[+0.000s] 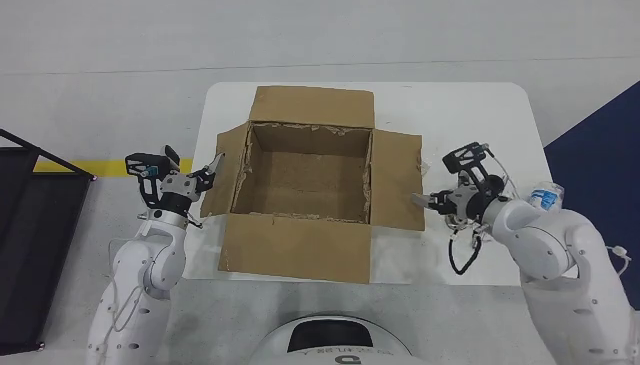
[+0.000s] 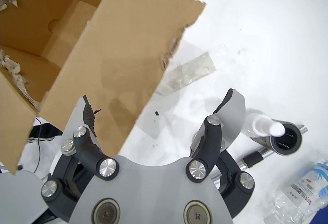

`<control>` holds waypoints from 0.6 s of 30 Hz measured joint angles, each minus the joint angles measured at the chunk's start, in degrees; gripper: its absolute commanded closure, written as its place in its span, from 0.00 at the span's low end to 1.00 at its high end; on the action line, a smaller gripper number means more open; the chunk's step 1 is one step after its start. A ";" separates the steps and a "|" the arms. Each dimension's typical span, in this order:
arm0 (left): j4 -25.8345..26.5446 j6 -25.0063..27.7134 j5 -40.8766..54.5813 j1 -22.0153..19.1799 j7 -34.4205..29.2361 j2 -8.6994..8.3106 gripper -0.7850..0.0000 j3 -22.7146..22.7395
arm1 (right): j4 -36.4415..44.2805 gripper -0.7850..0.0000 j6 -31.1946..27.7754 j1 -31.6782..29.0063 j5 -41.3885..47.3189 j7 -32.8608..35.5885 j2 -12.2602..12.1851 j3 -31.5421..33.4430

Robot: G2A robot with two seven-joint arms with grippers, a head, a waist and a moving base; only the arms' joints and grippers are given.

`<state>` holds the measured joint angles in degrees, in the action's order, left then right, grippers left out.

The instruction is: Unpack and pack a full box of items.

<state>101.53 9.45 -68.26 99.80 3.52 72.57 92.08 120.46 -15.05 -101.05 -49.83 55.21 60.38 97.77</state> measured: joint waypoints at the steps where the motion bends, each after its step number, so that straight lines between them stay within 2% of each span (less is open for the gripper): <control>1: 0.00 0.00 0.00 0.00 0.00 0.00 0.00 0.00 | 0.03 0.05 -0.69 -1.25 -1.24 0.02 -0.12 1.29; 2: 0.00 0.00 0.00 0.00 0.00 0.00 0.00 0.00 | -0.19 0.07 -1.34 -2.53 -2.14 -0.16 -0.24 2.74; 4: 0.00 0.00 0.00 0.00 0.00 0.00 0.00 0.00 | -1.43 0.20 -1.98 -3.63 -2.53 -0.59 -0.38 4.65; 7: 0.00 0.00 0.00 0.00 0.00 0.00 0.00 0.00 | -4.26 0.23 -3.77 -3.57 -2.84 0.09 -0.63 5.63; 10: 0.00 0.00 0.00 0.00 0.00 0.00 0.00 0.00 | -7.90 0.28 -5.34 -1.52 -5.84 2.14 -0.93 3.72; 14: 0.00 0.00 0.00 0.00 0.00 0.00 0.00 0.00 | -11.49 0.51 -5.65 1.13 -9.91 3.21 -1.09 0.33; 16: 0.00 0.00 0.00 0.00 0.00 0.00 0.00 0.00 | -12.23 0.51 -5.42 1.62 -11.22 3.63 -1.16 -0.28; 18: 0.00 0.00 0.00 0.00 0.00 0.00 0.00 0.00 | -12.80 0.46 -4.82 2.00 -12.72 3.90 -1.21 -0.88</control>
<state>101.53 9.46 -68.26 99.80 3.52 72.57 92.08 107.66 -19.87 -99.06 -62.55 59.11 59.17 96.89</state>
